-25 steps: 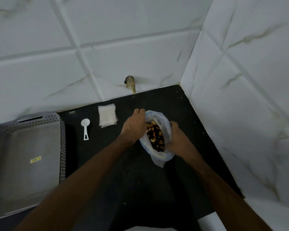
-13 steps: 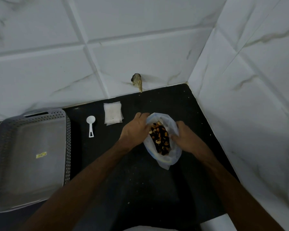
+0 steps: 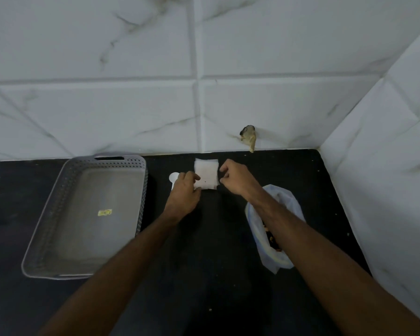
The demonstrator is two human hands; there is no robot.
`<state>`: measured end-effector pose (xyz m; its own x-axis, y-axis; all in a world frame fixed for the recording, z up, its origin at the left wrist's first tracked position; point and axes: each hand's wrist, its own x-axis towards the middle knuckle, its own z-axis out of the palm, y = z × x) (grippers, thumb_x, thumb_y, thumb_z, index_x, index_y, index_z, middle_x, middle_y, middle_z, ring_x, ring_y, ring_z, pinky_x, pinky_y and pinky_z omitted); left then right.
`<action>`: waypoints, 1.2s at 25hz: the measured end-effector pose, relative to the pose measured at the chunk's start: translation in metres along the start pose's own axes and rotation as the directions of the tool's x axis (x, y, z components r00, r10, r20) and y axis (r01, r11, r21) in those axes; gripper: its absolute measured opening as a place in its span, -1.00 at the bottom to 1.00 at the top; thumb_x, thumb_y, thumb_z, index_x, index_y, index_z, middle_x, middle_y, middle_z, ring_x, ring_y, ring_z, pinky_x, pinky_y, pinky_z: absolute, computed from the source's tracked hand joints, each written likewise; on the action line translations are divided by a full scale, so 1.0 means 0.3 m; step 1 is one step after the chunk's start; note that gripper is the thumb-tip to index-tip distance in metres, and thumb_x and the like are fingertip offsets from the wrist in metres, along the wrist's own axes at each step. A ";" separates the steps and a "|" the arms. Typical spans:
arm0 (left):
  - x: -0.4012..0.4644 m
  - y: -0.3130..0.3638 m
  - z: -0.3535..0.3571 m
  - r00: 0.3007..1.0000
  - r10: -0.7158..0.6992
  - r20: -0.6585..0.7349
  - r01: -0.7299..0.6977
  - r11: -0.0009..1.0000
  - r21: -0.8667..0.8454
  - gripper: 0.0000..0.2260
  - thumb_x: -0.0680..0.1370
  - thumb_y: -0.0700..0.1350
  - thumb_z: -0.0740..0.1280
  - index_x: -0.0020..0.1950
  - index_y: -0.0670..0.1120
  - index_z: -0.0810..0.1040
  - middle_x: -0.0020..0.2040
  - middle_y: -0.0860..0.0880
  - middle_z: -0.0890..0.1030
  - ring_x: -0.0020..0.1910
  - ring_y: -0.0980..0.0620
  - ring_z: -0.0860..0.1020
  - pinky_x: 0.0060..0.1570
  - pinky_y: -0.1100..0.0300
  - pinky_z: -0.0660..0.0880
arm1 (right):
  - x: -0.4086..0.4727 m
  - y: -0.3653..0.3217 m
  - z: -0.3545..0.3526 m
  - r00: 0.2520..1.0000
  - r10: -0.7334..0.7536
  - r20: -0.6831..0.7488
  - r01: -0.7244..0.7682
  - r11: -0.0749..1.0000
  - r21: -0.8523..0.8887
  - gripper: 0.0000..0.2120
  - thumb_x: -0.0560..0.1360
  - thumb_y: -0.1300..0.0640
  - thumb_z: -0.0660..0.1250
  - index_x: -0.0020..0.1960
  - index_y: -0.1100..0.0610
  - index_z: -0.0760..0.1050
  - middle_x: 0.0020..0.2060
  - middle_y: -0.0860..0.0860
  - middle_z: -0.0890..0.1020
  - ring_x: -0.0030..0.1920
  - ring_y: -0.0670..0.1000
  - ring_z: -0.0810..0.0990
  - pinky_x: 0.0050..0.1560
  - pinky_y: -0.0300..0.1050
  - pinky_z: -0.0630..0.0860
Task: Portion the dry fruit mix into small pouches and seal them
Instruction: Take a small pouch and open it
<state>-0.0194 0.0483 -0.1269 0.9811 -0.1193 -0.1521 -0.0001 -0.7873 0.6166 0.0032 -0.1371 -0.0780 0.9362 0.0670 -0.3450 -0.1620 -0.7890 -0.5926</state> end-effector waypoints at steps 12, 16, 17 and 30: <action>0.104 -0.031 0.059 0.966 -0.257 -0.015 0.235 0.902 -0.362 -0.73 0.58 -0.31 0.33 0.27 -0.16 0.49 0.11 -0.12 0.61 0.07 0.00 0.58 0.04 0.13 0.54 | 0.204 0.036 0.155 0.953 0.294 0.078 -0.301 0.948 0.107 -0.67 0.56 0.15 0.38 0.29 0.13 0.42 0.06 0.11 0.63 -0.07 0.03 0.69 -0.12 -0.04 0.68; 0.107 -0.041 0.079 0.962 -0.272 0.026 0.262 0.889 -0.375 -0.75 0.60 -0.28 0.31 0.28 -0.15 0.49 0.08 -0.11 0.62 0.04 -0.01 0.59 -0.05 0.20 0.47 | 0.214 0.042 0.179 0.935 0.349 0.058 -0.353 0.927 0.123 -0.63 0.53 0.03 0.45 0.26 0.14 0.49 0.03 0.09 0.66 -0.08 0.01 0.68 -0.18 -0.08 0.64; 0.106 -0.043 0.086 0.965 -0.260 0.038 0.256 0.898 -0.359 -0.73 0.60 -0.27 0.31 0.29 -0.15 0.48 0.09 -0.11 0.62 0.03 0.01 0.58 -0.06 0.22 0.46 | 0.212 0.043 0.190 0.933 0.358 0.038 -0.360 0.925 0.119 -0.59 0.50 -0.02 0.47 0.25 0.14 0.48 0.04 0.08 0.65 -0.06 0.02 0.68 -0.11 -0.03 0.65; 0.085 -0.076 0.087 0.984 -0.151 -0.092 0.111 0.931 -0.347 -0.74 0.55 -0.31 0.34 0.22 -0.13 0.51 0.16 -0.08 0.53 0.10 0.03 0.56 0.17 0.10 0.56 | 0.208 0.071 0.179 0.940 0.341 0.016 -0.339 0.928 0.153 -0.81 0.53 0.08 0.47 0.03 0.19 0.62 -0.13 0.06 0.69 -0.13 0.00 0.71 0.03 0.03 0.68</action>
<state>0.0004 0.0473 -0.1650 0.9834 0.0573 -0.1719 0.1756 -0.5362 0.8256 0.0416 -0.1170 -0.1513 0.8197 -0.1964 -0.5381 -0.5158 -0.6618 -0.5441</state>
